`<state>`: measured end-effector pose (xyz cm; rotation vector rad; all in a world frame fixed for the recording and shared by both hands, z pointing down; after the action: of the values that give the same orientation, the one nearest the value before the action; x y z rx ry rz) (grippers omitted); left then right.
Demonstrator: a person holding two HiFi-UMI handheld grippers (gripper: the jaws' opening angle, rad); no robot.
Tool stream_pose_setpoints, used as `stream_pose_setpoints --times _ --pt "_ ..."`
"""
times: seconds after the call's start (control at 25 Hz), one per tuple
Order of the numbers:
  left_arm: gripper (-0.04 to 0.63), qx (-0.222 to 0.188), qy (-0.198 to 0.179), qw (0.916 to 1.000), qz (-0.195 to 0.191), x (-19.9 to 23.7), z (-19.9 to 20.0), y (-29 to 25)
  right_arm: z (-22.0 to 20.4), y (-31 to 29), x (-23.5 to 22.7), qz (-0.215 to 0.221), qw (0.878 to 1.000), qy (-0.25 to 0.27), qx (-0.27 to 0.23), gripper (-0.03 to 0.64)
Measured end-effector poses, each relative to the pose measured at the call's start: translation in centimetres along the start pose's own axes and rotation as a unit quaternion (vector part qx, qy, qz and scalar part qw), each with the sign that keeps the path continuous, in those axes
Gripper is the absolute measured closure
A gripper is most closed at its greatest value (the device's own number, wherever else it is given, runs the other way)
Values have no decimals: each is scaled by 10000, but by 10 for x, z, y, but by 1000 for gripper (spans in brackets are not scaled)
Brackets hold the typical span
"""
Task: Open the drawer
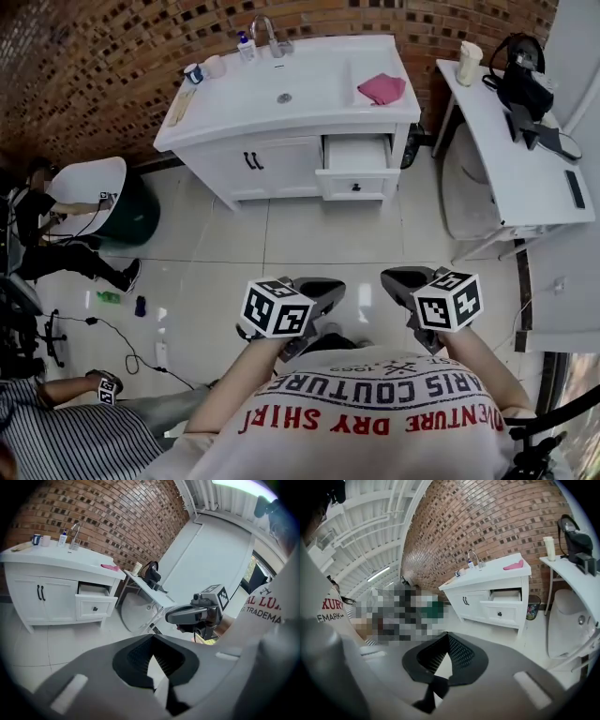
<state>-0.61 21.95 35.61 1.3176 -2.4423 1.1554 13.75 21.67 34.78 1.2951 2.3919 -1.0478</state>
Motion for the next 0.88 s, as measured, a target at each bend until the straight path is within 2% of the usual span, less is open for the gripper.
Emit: stream_pose_setpoints --times 0.28,0.88 --pt "598 95 -252 9996 127 6 1 31 7 -8 40 323 9994 10 -125 609" --pt "598 140 -368 9992 6 14 -9 62 13 -32 71 306 9995 74 -41 609"
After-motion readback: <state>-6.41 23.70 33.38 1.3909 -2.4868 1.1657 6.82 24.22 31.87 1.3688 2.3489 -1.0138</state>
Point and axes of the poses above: the fingertips, and each gripper's own axes: y backward along the fingers, x to its left, z out of its top, the point moved 5 cm from there along y, backward along the fingers, and after that the axes turned 6 degrees about z, right-handed, at the moved point
